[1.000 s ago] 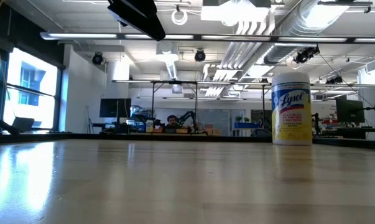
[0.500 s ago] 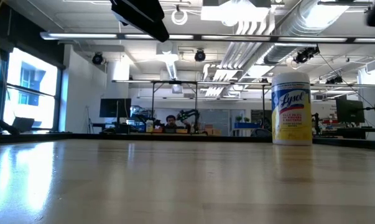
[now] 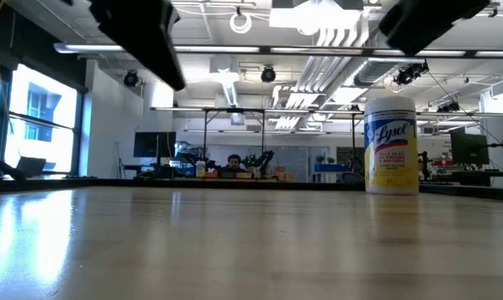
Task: Pick & Place First Aid Supplies
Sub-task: Return to Home Position
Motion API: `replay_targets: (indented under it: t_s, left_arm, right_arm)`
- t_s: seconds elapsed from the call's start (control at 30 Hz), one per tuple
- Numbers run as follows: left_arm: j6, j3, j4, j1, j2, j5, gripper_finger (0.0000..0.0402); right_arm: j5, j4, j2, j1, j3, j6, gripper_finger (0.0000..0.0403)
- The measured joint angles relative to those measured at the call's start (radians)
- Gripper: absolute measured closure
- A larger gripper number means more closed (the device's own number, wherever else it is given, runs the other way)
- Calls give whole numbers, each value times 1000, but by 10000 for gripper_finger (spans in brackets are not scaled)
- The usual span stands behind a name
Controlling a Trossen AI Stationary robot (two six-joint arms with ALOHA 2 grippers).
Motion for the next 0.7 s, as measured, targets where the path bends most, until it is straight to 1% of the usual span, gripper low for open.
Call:
replay_targets:
  t_s: [0.07, 0.2, 0.3, 0.37, 0.43, 0.53, 0.6, 0.7]
  left_arm:
    - [0, -42, 23, 5, -29, 17, 394]
    - [36, -176, 152, 38, -128, 40, 382]
    - [107, -315, 342, 90, -226, 99, 381]
    - [156, -409, 486, 140, -288, 148, 381]
    - [177, -502, 563, 189, -358, 168, 381]
    - [181, -601, 599, 247, -463, 160, 381]
    - [176, -653, 603, 275, -544, 144, 381]
    - [211, -741, 686, 302, -661, 115, 381]
  right_arm:
    - [-23, 123, 0, -34, -53, -99, 388]
    - [-70, 371, 0, -101, -166, -272, 389]
    - [-98, 530, 0, -157, -254, -384, 389]
    - [-99, 617, -4, -198, -305, -426, 389]
    - [-101, 657, -17, -237, -342, -446, 389]
    - [-105, 661, -74, -276, -377, -452, 389]
    - [-107, 669, -133, -289, -404, -455, 389]
    - [-114, 675, -232, -297, -455, -465, 389]
